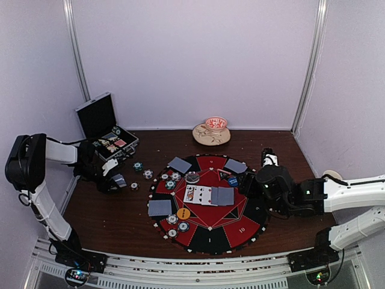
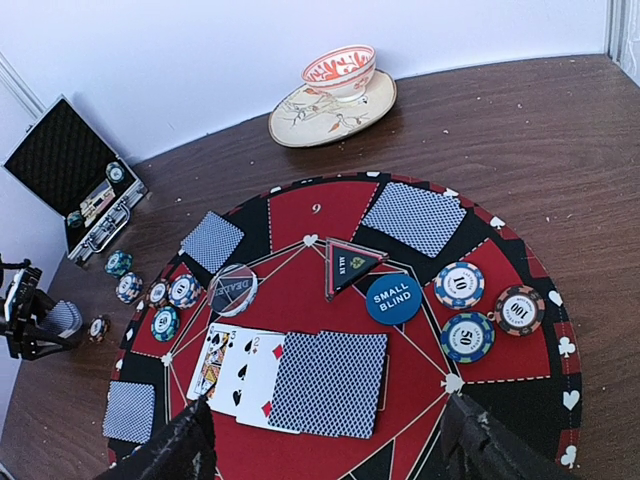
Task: Distribute texas hold em gaming equipment
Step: Place the face-down deck piles at the center of the board.
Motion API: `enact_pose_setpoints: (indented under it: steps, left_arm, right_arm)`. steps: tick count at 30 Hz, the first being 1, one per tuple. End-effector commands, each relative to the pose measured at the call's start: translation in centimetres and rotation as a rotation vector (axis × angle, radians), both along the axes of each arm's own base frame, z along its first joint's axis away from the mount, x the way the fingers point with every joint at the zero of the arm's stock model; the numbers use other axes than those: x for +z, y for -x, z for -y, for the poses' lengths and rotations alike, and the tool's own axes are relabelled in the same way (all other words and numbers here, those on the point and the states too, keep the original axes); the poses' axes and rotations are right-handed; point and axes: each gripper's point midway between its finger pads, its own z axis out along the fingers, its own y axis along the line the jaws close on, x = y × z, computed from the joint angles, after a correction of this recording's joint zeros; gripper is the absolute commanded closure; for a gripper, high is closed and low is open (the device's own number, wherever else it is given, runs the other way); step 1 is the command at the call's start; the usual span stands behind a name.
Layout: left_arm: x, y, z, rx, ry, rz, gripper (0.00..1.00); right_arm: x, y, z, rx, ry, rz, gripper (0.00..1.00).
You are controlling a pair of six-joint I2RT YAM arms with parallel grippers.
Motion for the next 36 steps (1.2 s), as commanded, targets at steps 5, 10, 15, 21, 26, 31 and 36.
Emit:
enact_pose_setpoints:
  steps: [5, 10, 15, 21, 26, 31, 36]
  left_arm:
    - [-0.9, -1.8, -1.0, 0.062, -0.024, 0.001, 0.47]
    - [-1.4, -1.6, -1.3, 0.070, -0.038, -0.015, 0.37]
    - [-1.8, -1.4, -1.5, 0.074, -0.051, -0.032, 0.26]
    - [-1.8, -1.3, -1.7, 0.086, -0.061, -0.036, 0.07]
    - [0.7, -2.2, -1.9, 0.111, -0.061, 0.014, 0.02]
    - [6.3, -2.6, -2.0, 0.141, -0.044, 0.122, 0.02]
    - [13.6, -2.0, -3.0, 0.261, -0.027, 0.299, 0.02]
  right_arm:
    - [0.4, -0.1, 1.3, -0.032, 0.004, 0.031, 0.21]
    - [0.5, -0.1, 1.3, -0.030, 0.003, 0.031, 0.21]
    - [1.0, -0.2, 1.2, -0.027, 0.007, 0.035, 0.20]
    - [1.7, -0.2, 1.2, -0.023, 0.013, 0.041, 0.18]
    - [2.6, -0.2, 1.3, -0.016, 0.031, 0.044, 0.01]
    - [3.8, -0.2, 2.0, -0.022, 0.083, 0.049, 0.00]
    - [5.5, 0.1, 3.2, -0.011, 0.167, 0.065, 0.00]
